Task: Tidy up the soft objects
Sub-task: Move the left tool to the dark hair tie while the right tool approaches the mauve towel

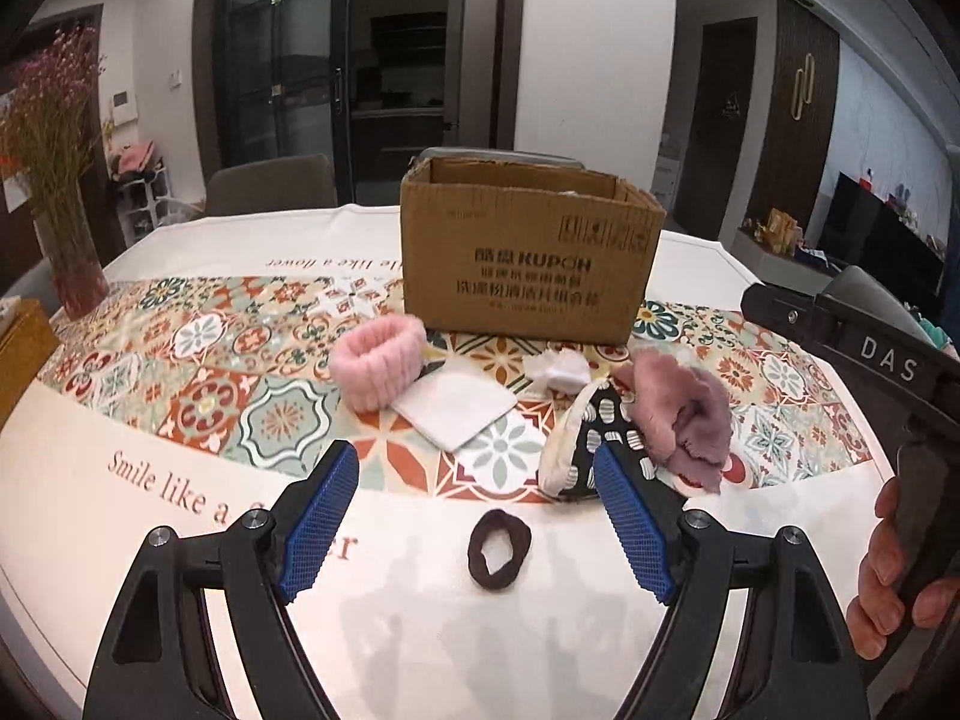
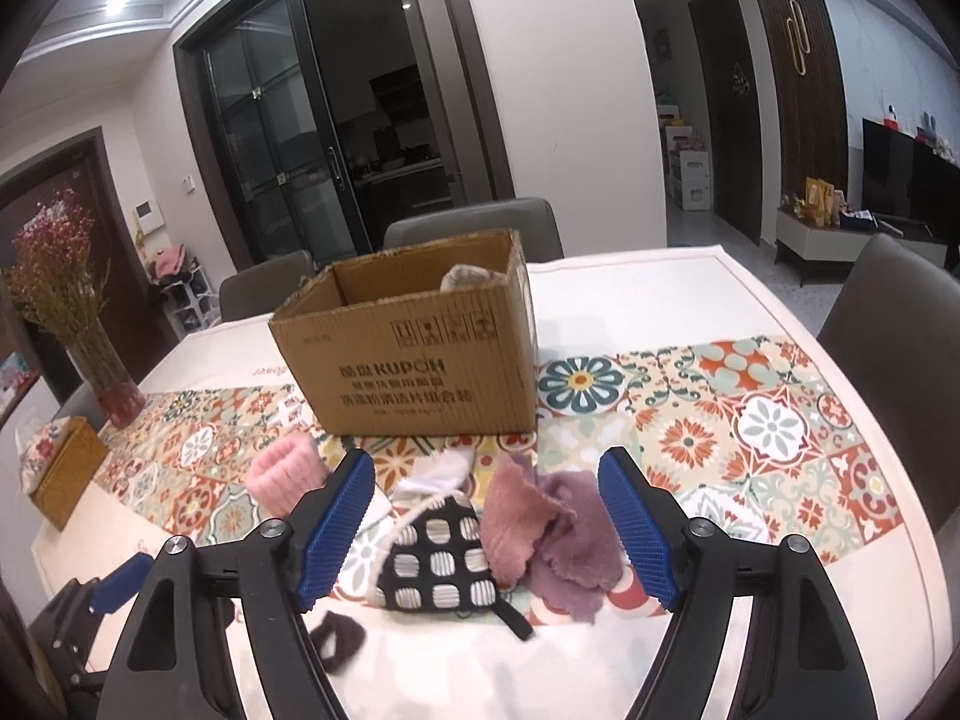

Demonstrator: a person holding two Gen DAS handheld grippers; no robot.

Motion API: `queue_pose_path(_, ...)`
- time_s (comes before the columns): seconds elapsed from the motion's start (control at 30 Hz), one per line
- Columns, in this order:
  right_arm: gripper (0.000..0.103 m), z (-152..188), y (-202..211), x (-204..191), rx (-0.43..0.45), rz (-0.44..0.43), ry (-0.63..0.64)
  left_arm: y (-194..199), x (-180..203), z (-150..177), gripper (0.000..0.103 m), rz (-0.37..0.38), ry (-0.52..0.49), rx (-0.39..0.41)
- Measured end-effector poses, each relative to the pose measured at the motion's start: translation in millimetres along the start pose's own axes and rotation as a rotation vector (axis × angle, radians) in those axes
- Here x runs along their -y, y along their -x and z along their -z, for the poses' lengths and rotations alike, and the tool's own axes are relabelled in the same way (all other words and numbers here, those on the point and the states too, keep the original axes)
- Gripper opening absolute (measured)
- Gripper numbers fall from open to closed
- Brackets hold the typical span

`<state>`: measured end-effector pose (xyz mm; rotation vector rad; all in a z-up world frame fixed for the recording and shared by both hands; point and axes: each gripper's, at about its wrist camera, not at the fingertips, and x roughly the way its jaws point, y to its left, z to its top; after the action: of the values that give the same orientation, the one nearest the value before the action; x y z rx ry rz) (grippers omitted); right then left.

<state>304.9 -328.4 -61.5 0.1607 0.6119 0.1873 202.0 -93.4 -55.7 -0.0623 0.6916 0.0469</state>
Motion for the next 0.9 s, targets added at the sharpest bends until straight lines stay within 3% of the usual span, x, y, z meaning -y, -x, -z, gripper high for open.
queue_pose_path(0.17,0.078,15,-12,12,-0.032,-0.021,-0.018,-5,7,17,0.083,-0.017,0.0,-0.002)
queue_pose_path(0.47,0.078,36,-39,26,-0.085,-0.015,-0.027,-41,15,36,0.083,-0.025,-0.028,-0.144)
queue_pose_path(0.9,0.078,50,-84,40,-0.17,0.0,-0.055,-77,17,49,0.083,-0.039,-0.026,-0.244)
